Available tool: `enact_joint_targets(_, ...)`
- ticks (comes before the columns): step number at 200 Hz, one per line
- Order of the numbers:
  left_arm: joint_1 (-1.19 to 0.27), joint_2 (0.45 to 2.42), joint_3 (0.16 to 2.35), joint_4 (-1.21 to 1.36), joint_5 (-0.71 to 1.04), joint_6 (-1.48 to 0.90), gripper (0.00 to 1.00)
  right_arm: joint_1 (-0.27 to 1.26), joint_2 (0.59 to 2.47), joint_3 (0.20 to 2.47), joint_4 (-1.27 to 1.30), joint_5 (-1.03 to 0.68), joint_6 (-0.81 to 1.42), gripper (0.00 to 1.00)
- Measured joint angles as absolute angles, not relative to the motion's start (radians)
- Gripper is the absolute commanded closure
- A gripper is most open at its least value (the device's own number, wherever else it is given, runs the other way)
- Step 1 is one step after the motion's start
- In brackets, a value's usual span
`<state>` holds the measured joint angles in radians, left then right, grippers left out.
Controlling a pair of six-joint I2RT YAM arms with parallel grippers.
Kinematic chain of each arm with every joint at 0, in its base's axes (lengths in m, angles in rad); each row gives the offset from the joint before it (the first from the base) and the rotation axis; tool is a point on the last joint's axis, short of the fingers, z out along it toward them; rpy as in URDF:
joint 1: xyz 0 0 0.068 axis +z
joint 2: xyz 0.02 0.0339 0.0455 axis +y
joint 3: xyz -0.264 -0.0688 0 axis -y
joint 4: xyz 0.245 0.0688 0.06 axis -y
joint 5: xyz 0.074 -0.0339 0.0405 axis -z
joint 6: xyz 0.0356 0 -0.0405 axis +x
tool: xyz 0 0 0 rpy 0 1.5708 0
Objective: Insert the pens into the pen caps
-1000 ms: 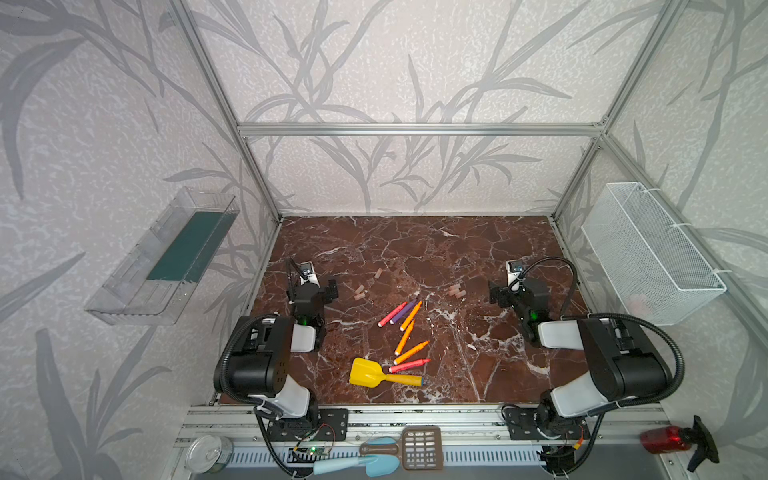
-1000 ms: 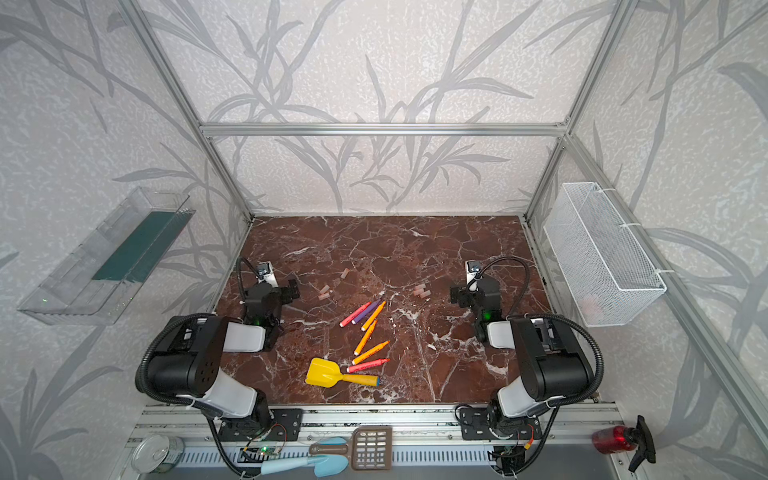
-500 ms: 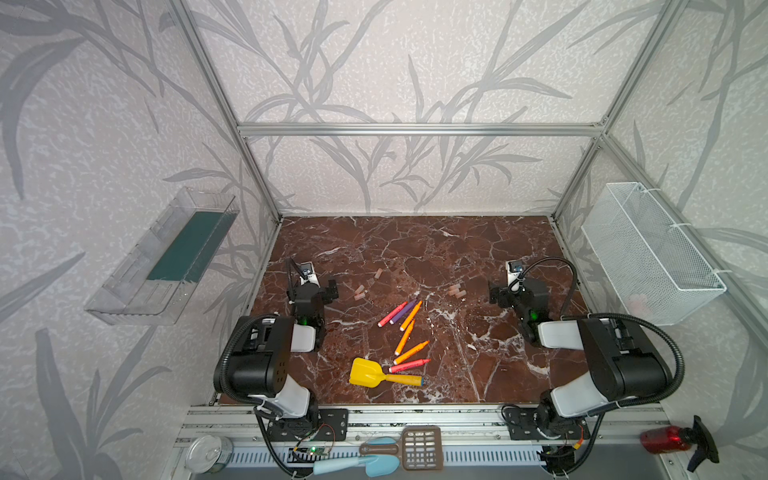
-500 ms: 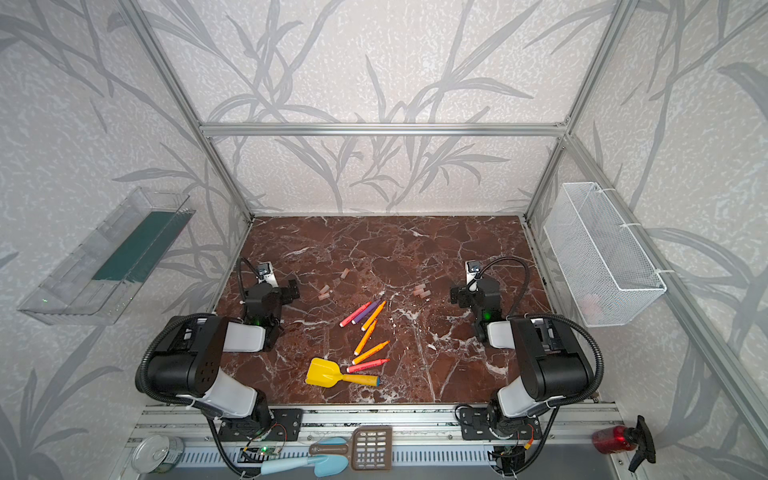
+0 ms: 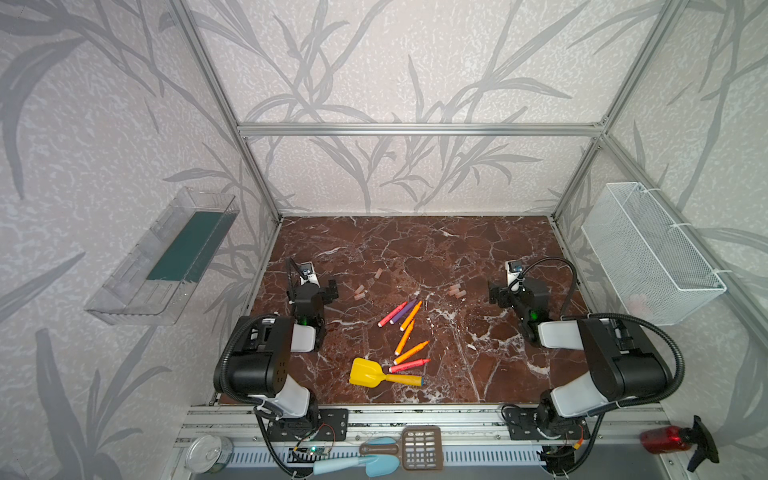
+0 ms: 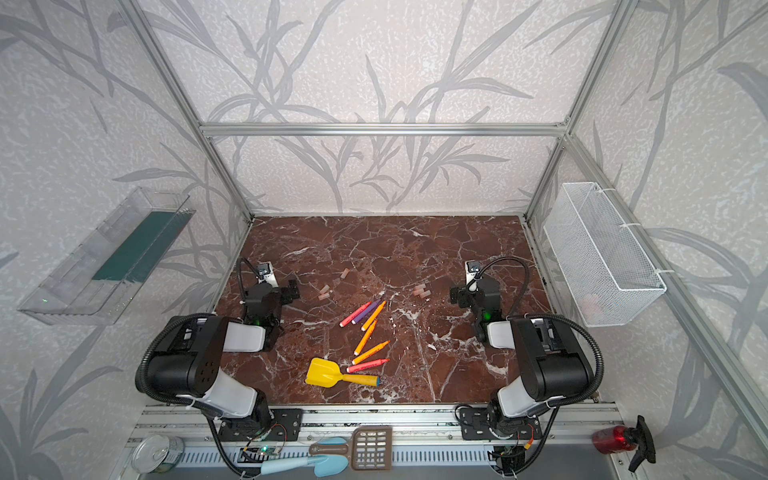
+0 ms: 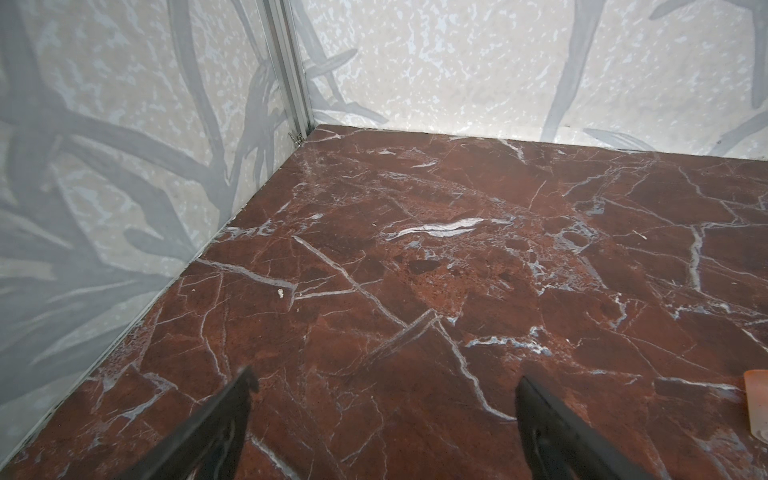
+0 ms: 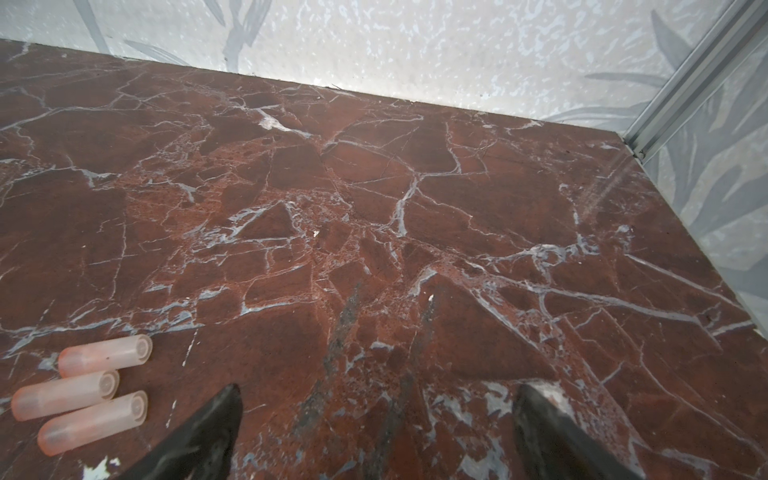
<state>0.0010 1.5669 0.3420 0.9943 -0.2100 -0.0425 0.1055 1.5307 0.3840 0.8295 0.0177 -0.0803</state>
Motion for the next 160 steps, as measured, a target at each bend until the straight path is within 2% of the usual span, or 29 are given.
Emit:
enact_joint_targets(15,0.0,1.546,0.309,1.029,-0.209,-0.042,0.01,0.122,1.465,0.366,0.806,0.057,-0.078,0.01)
enact_joint_targets(41,-0.002,1.393,0.201,1.047,-0.188,-0.028,0.01,0.136,1.29,0.381,0.662,0.1,-0.041,0.01)
enact_joint_targets(56,-0.014,1.261,0.186,0.998,-0.171,-0.027,0.01,0.138,1.185,0.4,0.567,0.096,-0.004,0.01)
enact_joint_targets(94,-0.026,0.823,0.231,0.751,-0.066,-0.197,0.01,0.137,0.889,0.395,0.398,0.077,0.151,0.01)
enact_joint_targets(113,-0.026,0.694,0.229,0.707,0.014,-0.259,0.01,0.136,0.753,0.389,0.324,0.077,0.254,0.01)
enact_joint_targets(160,-0.026,0.691,0.209,0.657,0.155,-0.422,0.01,0.13,0.546,0.258,0.27,0.065,0.404,0.01)
